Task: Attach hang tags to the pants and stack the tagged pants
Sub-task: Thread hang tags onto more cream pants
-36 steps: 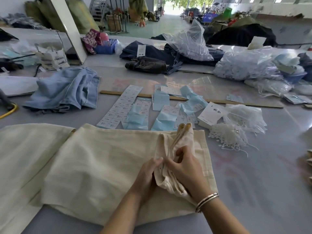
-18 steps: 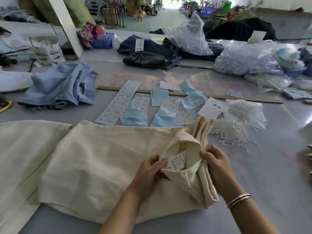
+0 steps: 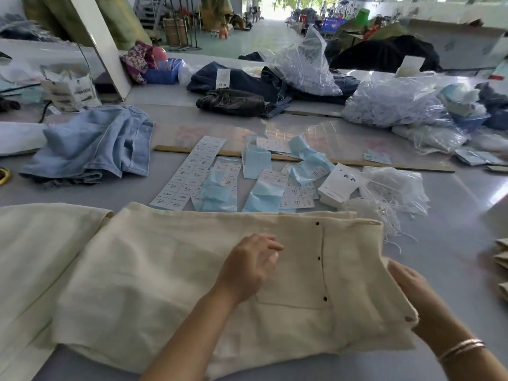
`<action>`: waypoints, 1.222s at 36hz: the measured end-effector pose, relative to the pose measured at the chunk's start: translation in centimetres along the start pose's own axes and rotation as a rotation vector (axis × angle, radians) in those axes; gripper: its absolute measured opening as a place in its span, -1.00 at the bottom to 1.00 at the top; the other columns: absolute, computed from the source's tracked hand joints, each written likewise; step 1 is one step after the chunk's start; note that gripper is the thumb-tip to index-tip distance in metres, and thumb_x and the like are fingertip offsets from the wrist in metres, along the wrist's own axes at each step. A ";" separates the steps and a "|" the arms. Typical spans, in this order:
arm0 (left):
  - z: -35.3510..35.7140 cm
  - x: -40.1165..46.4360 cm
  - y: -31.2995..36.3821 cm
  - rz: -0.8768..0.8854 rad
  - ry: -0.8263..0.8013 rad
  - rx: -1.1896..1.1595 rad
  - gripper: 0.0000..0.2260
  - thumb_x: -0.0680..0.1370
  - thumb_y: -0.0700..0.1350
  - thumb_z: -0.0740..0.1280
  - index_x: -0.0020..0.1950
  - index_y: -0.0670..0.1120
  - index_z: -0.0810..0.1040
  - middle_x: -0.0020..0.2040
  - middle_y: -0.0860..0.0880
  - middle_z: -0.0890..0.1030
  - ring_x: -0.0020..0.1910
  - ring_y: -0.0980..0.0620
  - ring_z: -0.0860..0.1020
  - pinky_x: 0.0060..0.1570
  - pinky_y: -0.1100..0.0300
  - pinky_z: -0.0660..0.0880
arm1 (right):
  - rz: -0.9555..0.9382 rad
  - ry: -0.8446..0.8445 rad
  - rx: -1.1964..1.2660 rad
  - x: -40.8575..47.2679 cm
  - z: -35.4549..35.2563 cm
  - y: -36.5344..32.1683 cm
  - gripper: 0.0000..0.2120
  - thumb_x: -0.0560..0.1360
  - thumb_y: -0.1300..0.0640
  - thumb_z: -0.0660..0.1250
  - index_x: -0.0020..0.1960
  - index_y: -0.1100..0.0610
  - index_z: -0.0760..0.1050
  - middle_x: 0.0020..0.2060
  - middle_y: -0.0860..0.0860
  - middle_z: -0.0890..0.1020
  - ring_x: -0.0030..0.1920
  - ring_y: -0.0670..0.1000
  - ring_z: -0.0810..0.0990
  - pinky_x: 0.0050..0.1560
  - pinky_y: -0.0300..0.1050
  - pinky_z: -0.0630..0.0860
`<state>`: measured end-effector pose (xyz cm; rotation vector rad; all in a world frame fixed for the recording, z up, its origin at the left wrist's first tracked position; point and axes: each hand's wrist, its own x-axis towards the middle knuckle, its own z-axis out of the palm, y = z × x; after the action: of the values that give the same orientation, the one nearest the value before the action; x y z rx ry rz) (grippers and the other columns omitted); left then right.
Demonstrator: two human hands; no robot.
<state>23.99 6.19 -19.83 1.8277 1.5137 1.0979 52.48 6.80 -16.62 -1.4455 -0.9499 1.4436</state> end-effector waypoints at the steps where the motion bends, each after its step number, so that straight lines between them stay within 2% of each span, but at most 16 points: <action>1: 0.2 0.1 -0.3 0.053 -0.046 0.181 -0.75 0.53 0.00 0.29 0.19 0.05 0.60 0.32 0.06 0.50 0.31 0.09 0.44 0.38 0.13 0.27 | 0.045 0.006 -0.024 0.0 -1.0 0.0 -0.62 0.59 0.25 0.17 -0.29 0.22 0.67 -0.38 0.12 0.67 -0.44 -0.02 0.62 -0.49 -0.24 0.53; 4: 1.5 -0.6 -1.3 0.056 -0.180 0.494 -0.61 0.57 0.13 0.20 0.41 0.21 0.38 0.54 0.11 0.18 0.51 0.18 0.10 0.46 0.16 -0.19 | 0.213 -0.074 -0.216 1.0 -3.7 -0.3 -0.82 0.55 0.26 0.26 -0.03 0.28 0.63 -0.16 0.22 0.70 -0.23 0.12 0.69 -0.28 0.00 0.64; 6: 2.3 -1.4 -1.5 0.066 -0.181 0.547 -0.56 0.55 0.18 0.15 0.45 0.24 0.31 0.56 0.13 0.10 0.53 0.21 -0.01 0.42 0.18 -0.35 | 0.291 -0.099 -0.470 2.1 -4.6 -0.9 -0.86 0.54 0.24 0.30 0.01 0.19 0.63 -0.13 0.18 0.70 -0.16 0.14 0.68 -0.12 0.10 0.64; 8: 2.7 -1.9 -1.3 0.068 -0.162 0.553 -0.53 0.52 0.20 0.13 0.44 0.24 0.32 0.56 0.11 0.11 0.53 0.20 -0.01 0.39 0.19 -0.39 | 0.258 -0.041 -0.777 3.4 -4.2 -2.1 -0.89 0.53 0.18 0.31 -0.04 0.13 0.62 -0.28 0.13 0.68 -0.32 0.08 0.62 -0.32 -0.08 0.59; 10: 2.8 -2.2 -1.1 0.067 -0.151 0.568 -0.52 0.50 0.20 0.13 0.43 0.23 0.35 0.56 0.10 0.14 0.53 0.18 0.02 0.42 0.16 -0.35 | 0.055 0.144 -0.960 5.4 -3.3 -3.4 -0.89 0.52 0.20 0.29 -0.07 0.17 0.60 -0.37 0.08 0.62 -0.40 0.05 0.55 -0.39 -0.20 0.48; 12: 2.8 -2.4 -0.7 0.061 -0.128 0.580 -0.53 0.48 0.19 0.15 0.40 0.21 0.40 0.53 0.07 0.22 0.52 0.14 0.12 0.45 0.08 -0.23 | -0.283 0.269 -1.003 6.9 -1.2 -4.7 -0.88 0.51 0.28 0.30 -0.04 0.18 0.61 -0.28 0.08 0.65 -0.34 0.06 0.57 -0.27 -0.15 0.49; 14: 2.7 -2.4 -0.4 0.047 -0.135 0.594 -0.53 0.47 0.20 0.12 0.38 0.19 0.43 0.51 0.07 0.29 0.50 0.12 0.19 0.44 0.01 -0.17 | -0.559 0.225 -1.015 7.9 2.0 -5.5 -0.88 0.50 0.31 0.33 -0.03 0.21 0.63 -0.18 0.11 0.67 -0.30 0.04 0.57 -0.19 -0.14 0.49; 16: 2.7 -2.4 -0.3 0.037 -0.151 0.605 -0.52 0.47 0.20 0.08 0.37 0.20 0.42 0.51 0.09 0.28 0.50 0.13 0.19 0.45 0.00 -0.15 | -0.698 0.121 -1.084 9.0 5.9 -5.8 -0.87 0.48 0.28 0.36 -0.03 0.19 0.66 -0.13 0.08 0.67 -0.24 0.03 0.58 -0.15 -0.15 0.47; 19: 2.4 -2.5 0.1 0.037 -0.154 0.600 -0.59 0.42 0.17 0.16 0.23 0.19 0.54 0.38 0.07 0.48 0.37 0.10 0.42 0.37 -0.10 0.25 | -0.775 -0.086 -1.181 11.0 11.6 -5.5 -0.84 0.52 0.21 0.33 0.04 0.15 0.65 -0.01 0.06 0.65 -0.06 0.06 0.62 0.04 -0.13 0.53; 22: 2.3 -2.6 0.0 0.066 -0.137 0.583 -0.62 0.40 0.15 0.19 0.16 0.18 0.59 0.30 0.06 0.55 0.30 0.09 0.50 0.25 -0.11 0.42 | -0.764 -0.101 -1.282 13.6 15.5 -5.0 -0.77 0.54 0.21 0.26 0.15 0.16 0.61 0.13 0.10 0.62 0.08 0.10 0.59 0.14 -0.08 0.50; 26: 2.3 -2.5 -0.3 0.083 -0.130 0.597 -0.63 0.40 0.16 0.19 0.13 0.19 0.61 0.28 0.09 0.56 0.27 0.12 0.52 0.24 -0.08 0.46 | -0.675 0.249 -1.509 17.3 15.3 -5.5 -0.68 0.52 0.22 0.17 0.25 0.21 0.47 0.22 0.17 0.51 0.21 0.16 0.45 0.21 0.02 0.41; 29: 2.3 -2.6 -0.1 0.059 -0.119 0.527 -0.64 0.37 0.14 0.22 0.11 0.18 0.61 0.27 0.09 0.57 0.26 0.13 0.53 0.31 0.07 0.36 | -0.406 0.444 -1.635 18.9 12.5 -5.9 -0.60 0.53 0.15 0.14 0.32 0.28 0.36 0.25 0.23 0.45 0.25 0.19 0.42 0.27 0.05 0.34; 31: 2.3 -2.5 0.0 0.055 -0.111 0.510 -0.65 0.34 0.12 0.27 0.10 0.17 0.62 0.27 0.09 0.58 0.25 0.12 0.54 0.30 0.05 0.25 | -0.287 0.422 -1.669 19.4 11.0 -5.7 -0.66 0.54 0.10 0.17 0.23 0.23 0.47 0.14 0.20 0.55 0.16 0.18 0.51 0.17 0.00 0.42; 34: 2.2 -2.3 0.1 0.051 -0.123 0.535 -0.63 0.28 0.10 0.34 0.07 0.17 0.63 0.23 0.08 0.60 0.21 0.11 0.56 0.26 0.06 0.25 | -0.328 0.313 -1.704 19.7 10.0 -5.2 -0.73 0.54 0.09 0.21 0.13 0.19 0.56 0.06 0.17 0.61 0.07 0.17 0.58 0.04 -0.03 0.50; 39: 2.1 -2.5 -0.1 0.052 -0.144 0.593 -0.63 0.32 0.15 0.32 0.11 0.21 0.61 0.26 0.11 0.57 0.26 0.14 0.53 0.31 0.06 0.31 | -0.343 0.270 -1.647 19.5 9.0 -6.2 -0.68 0.56 -0.06 0.17 0.09 0.11 0.58 0.07 0.17 0.62 0.08 0.19 0.59 0.09 -0.01 0.48; 44: 2.2 -2.5 0.0 0.067 -0.118 0.592 -0.63 0.29 0.14 0.37 0.09 0.21 0.62 0.26 0.11 0.58 0.26 0.15 0.53 0.27 0.05 0.46 | -0.328 0.149 -1.685 19.2 8.8 -7.4 -0.70 0.58 0.16 0.11 0.18 0.18 0.54 0.15 0.19 0.59 0.16 0.19 0.57 0.12 -0.04 0.46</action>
<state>25.66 4.00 -21.67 2.2915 1.8467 0.5821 44.92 27.90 -15.92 -2.1919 -2.3648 -0.0194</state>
